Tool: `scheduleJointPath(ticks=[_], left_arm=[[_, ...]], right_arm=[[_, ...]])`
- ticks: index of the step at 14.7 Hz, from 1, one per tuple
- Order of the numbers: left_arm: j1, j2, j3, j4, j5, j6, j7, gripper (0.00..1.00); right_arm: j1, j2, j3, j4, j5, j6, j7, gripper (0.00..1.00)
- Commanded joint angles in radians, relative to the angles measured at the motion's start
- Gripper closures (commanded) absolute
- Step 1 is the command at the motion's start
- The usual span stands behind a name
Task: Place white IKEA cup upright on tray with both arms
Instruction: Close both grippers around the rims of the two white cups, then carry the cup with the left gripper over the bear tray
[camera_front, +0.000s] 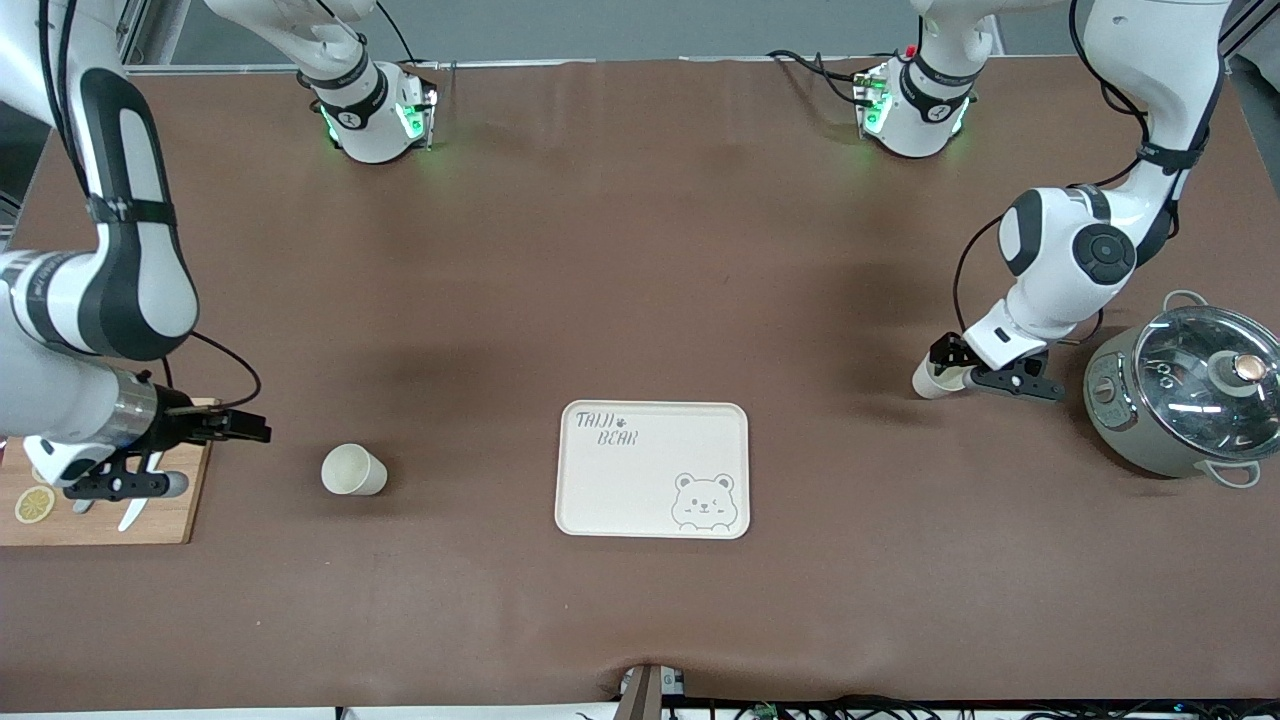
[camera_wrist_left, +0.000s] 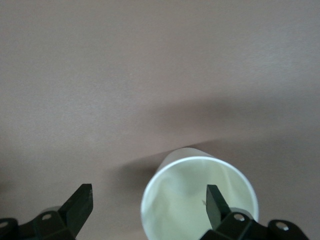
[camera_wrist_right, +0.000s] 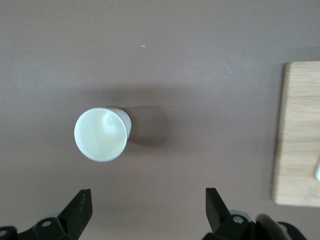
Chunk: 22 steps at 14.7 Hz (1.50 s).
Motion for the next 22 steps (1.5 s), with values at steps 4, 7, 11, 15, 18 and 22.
scheduleJointPath(ticks=[4,7,11,15,18,22], left_arm=[[0.018,-0.008,-0.012,-0.004,-0.010,0.015,0.023,0.00],[0.009,-0.014,-0.015,-0.003,-0.014,0.009,-0.029,0.58],[0.010,-0.013,-0.017,-0.004,-0.011,0.006,-0.002,1.00],[0.009,-0.011,-0.018,0.000,-0.013,0.006,-0.002,1.00],[0.004,-0.013,-0.024,0.019,-0.011,0.006,-0.020,1.00],[-0.011,0.000,-0.046,0.094,-0.013,-0.012,-0.074,1.00]], right_arm=[[0.005,0.056,0.013,-0.078,0.080,0.179,0.003,0.00],[0.011,0.068,0.013,-0.078,0.080,0.180,0.003,0.00],[0.043,0.088,0.013,-0.077,0.080,0.197,0.025,0.00],[0.063,0.116,0.013,-0.077,0.080,0.245,0.046,0.00],[0.060,0.128,0.011,-0.077,0.079,0.257,0.046,0.00],[0.059,0.147,0.011,-0.074,0.079,0.268,0.046,0.00]])
